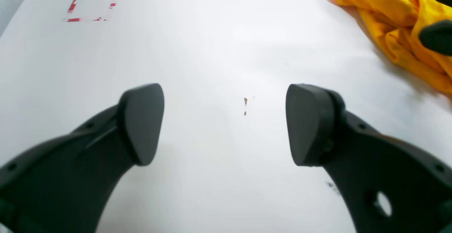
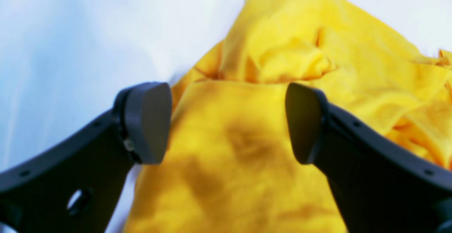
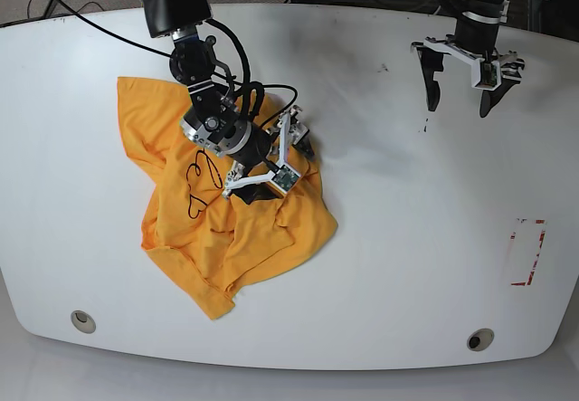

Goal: Layout the t-shirt on the table in an organized manner, then fold the t-shirt properly
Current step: 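Lower the right gripper onto the crumpled shirt and pinch a fold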

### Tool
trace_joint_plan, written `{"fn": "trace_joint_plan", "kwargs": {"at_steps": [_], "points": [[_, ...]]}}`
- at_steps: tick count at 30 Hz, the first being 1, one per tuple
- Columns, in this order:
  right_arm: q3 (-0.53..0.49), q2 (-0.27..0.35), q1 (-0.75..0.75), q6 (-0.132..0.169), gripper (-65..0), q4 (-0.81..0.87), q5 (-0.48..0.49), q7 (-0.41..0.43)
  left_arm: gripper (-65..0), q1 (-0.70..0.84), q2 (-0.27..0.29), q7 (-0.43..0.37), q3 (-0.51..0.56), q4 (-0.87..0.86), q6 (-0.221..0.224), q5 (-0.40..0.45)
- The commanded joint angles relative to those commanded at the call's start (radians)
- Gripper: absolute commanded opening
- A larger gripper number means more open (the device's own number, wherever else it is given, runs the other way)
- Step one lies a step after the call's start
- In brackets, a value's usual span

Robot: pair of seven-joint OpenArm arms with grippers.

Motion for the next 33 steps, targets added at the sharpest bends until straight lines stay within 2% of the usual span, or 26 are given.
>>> {"fn": "trace_joint_plan", "kwargs": {"at_steps": [3,6,12,16,19,30,33], "points": [[0.0,0.0,0.0,0.0,-17.4,-0.026,0.0,0.02,-13.9,0.0,-0.002,0.0,0.0,0.0,0.0,0.0],[0.011,0.002,0.0,-0.002,-22.4,-0.051,-0.002,0.043,-13.9,0.0,-0.002,0.0,0.0,0.0,0.0,0.0],[0.078,-0.005,0.0,-0.002,-46.3,-0.068,-0.002,0.068,-13.9,0.0,-0.002,0.0,0.0,-0.002,0.0,0.0],[0.1,-0.005,-0.005,-0.002,-59.0,-0.04,-0.002,0.066,-13.9,0.0,-0.002,0.0,0.0,-0.002,0.0,0.002],[0.112,-0.005,-0.012,-0.002,-64.8,-0.006,-0.002,0.06,-13.9,0.0,-0.002,0.0,0.0,-0.002,0.0,0.002],[0.118,0.015,-0.064,-0.002,-65.0,0.215,-0.002,0.057,-13.9,0.0,-0.002,0.002,0.006,-0.003,0.0,0.002],[0.12,0.017,-0.06,-0.002,-65.0,0.292,-0.002,0.025,-13.9,0.0,-0.002,0.002,0.006,-0.006,0.0,0.002]]}}
